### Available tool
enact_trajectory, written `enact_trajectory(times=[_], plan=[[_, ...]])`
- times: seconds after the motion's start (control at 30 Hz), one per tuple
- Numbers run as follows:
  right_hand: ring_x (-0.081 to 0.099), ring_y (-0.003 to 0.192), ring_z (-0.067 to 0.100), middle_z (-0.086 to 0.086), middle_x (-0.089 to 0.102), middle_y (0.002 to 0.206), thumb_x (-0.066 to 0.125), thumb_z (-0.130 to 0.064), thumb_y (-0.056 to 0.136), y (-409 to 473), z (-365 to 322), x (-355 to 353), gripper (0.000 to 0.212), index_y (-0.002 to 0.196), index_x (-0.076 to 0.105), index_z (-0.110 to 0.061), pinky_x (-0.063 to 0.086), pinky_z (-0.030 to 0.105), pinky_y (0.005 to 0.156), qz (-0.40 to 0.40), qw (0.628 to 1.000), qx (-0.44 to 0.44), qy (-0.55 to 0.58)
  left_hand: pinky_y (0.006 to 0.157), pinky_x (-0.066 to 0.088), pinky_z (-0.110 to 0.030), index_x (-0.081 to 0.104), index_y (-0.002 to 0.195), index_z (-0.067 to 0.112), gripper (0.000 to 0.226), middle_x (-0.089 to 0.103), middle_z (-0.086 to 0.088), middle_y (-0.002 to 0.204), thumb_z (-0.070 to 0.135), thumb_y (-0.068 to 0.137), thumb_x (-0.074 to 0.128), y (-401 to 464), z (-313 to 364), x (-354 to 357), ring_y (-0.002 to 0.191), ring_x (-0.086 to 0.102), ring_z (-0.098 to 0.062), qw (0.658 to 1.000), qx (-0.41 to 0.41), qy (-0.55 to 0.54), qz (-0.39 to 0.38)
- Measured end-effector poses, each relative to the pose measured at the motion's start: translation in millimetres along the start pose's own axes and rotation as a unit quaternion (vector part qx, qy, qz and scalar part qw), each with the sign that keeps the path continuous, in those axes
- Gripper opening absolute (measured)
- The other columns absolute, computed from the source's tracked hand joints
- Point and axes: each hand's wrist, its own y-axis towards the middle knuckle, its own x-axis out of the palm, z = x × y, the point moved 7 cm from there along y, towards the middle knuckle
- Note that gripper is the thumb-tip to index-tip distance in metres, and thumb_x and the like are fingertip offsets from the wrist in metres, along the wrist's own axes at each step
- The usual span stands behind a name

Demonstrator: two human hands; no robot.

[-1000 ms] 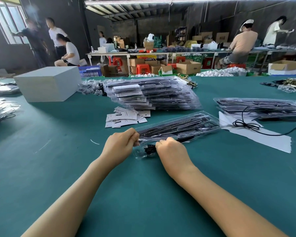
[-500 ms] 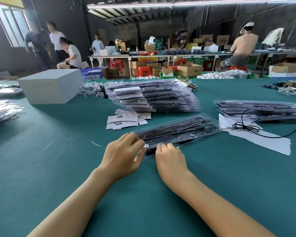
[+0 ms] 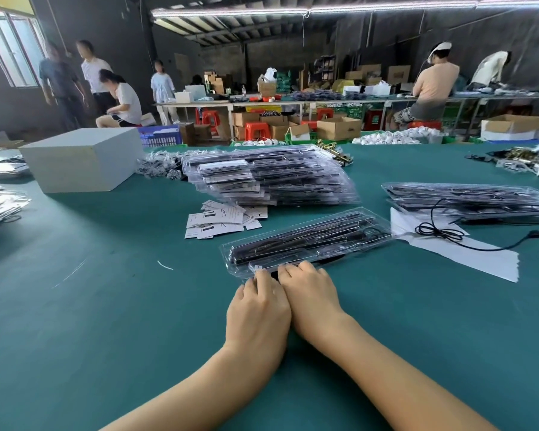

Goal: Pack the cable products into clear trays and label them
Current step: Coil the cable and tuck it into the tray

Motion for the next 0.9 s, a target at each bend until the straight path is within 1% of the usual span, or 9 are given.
enact_trajectory(times=[0.1, 0.2, 0.27, 0.33, 0.4, 0.47, 0.67, 0.8, 0.9], plan=[[0.036, 0.128, 0.022, -0.001, 0.047, 0.141, 0.037, -0.020, 0.098, 0.3, 4.4, -0.9, 0.043, 0.141, 0.037, -0.013, 0.034, 0.037, 0.098, -0.001, 1.000, 0.004, 0.018, 0.044, 0.044, -0.018, 0.069, 0.057, 0.009, 0.033, 0.066, -0.008, 0.063, 0.014, 0.027, 0.083, -3.1, -1.1, 11.4, 0.049, 0.063, -0.019, 0.999, -0.001, 0.014, -0.046], [0.035, 0.130, 0.021, -0.003, 0.045, 0.144, 0.032, -0.021, 0.101, 0.1, 6.6, -1.8, 0.043, 0.143, 0.036, -0.016, 0.034, 0.036, 0.101, 0.001, 1.000, 0.002, 0.031, 0.061, 0.054, -0.022, 0.076, 0.086, 0.003, 0.045, 0.073, -0.016, 0.100, 0.026, 0.048, 0.083, -4.6, -5.8, 20.9, 0.087, 0.072, -0.023, 0.998, -0.016, 0.008, -0.062], [0.034, 0.131, 0.020, -0.003, 0.043, 0.145, 0.032, -0.020, 0.100, -0.3, 6.7, -2.6, 0.044, 0.144, 0.035, -0.016, 0.033, 0.036, 0.102, 0.002, 0.999, 0.000, 0.038, 0.087, 0.049, -0.027, 0.064, 0.117, 0.001, 0.051, 0.057, -0.019, 0.132, 0.030, 0.076, 0.066, -3.3, -10.4, 18.5, 0.123, 0.056, -0.023, 0.998, -0.030, -0.022, -0.051], [0.034, 0.131, 0.020, -0.003, 0.044, 0.145, 0.035, -0.019, 0.099, -1.0, 6.7, -3.6, 0.045, 0.144, 0.035, -0.016, 0.034, 0.035, 0.103, 0.002, 0.999, 0.001, 0.039, 0.112, 0.024, -0.033, 0.027, 0.146, 0.007, 0.055, 0.017, -0.014, 0.159, 0.032, 0.097, 0.032, -0.4, -15.8, 30.4, 0.147, 0.017, -0.021, 0.993, -0.039, -0.071, -0.087], [0.034, 0.131, 0.020, -0.003, 0.043, 0.145, 0.042, -0.019, 0.096, -1.2, 6.5, -3.2, 0.048, 0.144, 0.035, -0.016, 0.034, 0.035, 0.103, -0.006, 0.999, -0.002, 0.035, 0.117, 0.009, -0.034, 0.008, 0.152, 0.015, 0.058, -0.003, -0.005, 0.162, 0.037, 0.099, 0.019, 0.5, -20.8, 40.2, 0.148, 0.000, -0.016, 0.987, -0.044, -0.104, -0.113], [0.034, 0.131, 0.020, -0.003, 0.043, 0.145, 0.045, -0.019, 0.095, -1.1, 6.5, -2.7, 0.051, 0.144, 0.034, -0.016, 0.034, 0.034, 0.103, -0.011, 0.999, -0.006, 0.031, 0.117, 0.005, -0.035, 0.002, 0.154, 0.017, 0.062, -0.007, -0.002, 0.161, 0.042, 0.099, 0.017, 1.3, -23.2, 47.1, 0.148, -0.003, -0.014, 0.985, -0.036, -0.111, -0.125], [0.043, 0.124, 0.023, 0.002, 0.053, 0.135, 0.043, -0.009, 0.092, -3.0, 9.2, -6.8, 0.044, 0.135, 0.048, -0.013, 0.042, 0.033, 0.100, -0.008, 0.997, -0.012, 0.074, 0.112, 0.010, -0.035, 0.016, 0.151, 0.019, 0.063, 0.011, -0.002, 0.161, 0.050, 0.097, 0.020, 9.2, -29.7, 48.0, 0.147, 0.011, -0.013, 0.988, -0.012, -0.091, -0.125], [0.062, 0.093, 0.030, 0.008, 0.068, 0.096, 0.044, -0.015, 0.091, -5.6, 18.4, -23.8, 0.024, 0.099, 0.066, -0.015, 0.048, 0.032, 0.069, 0.045, 0.995, 0.035, 0.086, 0.109, 0.018, -0.038, 0.022, 0.149, 0.018, 0.062, 0.014, -0.004, 0.160, 0.053, 0.097, 0.021, 12.3, -31.1, 47.6, 0.145, 0.021, -0.017, 0.988, -0.007, -0.073, -0.134], [0.059, 0.072, 0.032, 0.006, 0.068, 0.078, 0.046, -0.022, 0.088, -6.0, 34.0, -60.1, 0.021, 0.089, 0.067, -0.017, 0.041, 0.031, 0.057, 0.164, 0.978, 0.103, 0.075, 0.109, 0.020, -0.041, 0.020, 0.149, 0.015, 0.064, 0.012, -0.006, 0.161, 0.053, 0.097, 0.022, 12.6, -30.5, 49.6, 0.145, 0.020, -0.020, 0.987, -0.008, -0.062, -0.150]])
